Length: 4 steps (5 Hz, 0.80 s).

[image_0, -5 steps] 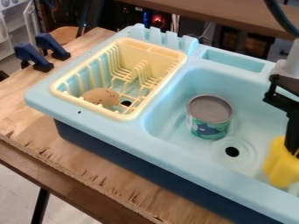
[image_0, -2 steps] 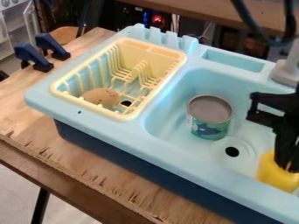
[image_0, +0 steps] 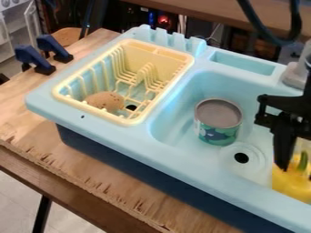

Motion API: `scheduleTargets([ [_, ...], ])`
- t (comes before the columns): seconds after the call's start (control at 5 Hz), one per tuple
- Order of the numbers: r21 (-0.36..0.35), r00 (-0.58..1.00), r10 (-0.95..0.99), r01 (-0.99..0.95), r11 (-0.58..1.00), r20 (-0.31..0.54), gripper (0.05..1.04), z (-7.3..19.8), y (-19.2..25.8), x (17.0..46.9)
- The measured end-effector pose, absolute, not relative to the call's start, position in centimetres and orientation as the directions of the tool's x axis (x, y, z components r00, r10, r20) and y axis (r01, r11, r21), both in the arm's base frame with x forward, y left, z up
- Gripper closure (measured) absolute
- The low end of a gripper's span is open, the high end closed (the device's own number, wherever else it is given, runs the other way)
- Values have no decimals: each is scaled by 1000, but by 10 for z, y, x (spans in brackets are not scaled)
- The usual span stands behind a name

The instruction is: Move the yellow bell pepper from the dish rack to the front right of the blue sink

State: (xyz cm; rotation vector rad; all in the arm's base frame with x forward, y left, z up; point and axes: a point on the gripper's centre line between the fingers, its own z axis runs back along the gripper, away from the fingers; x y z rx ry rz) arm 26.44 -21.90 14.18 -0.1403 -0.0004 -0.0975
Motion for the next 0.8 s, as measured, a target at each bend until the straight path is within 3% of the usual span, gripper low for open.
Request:
scheduleTargets([
  [0.2,-153,991,-120,128,980,59,126,168,-230,271],
  [0.4,-72,983,-149,158,985,110,77,201,-230,273],
  [0.6,77,988,-130,123,989,83,81,207,-207,270],
  [0.8,114,995,-30,19,993,96,81,223,-163,272],
])
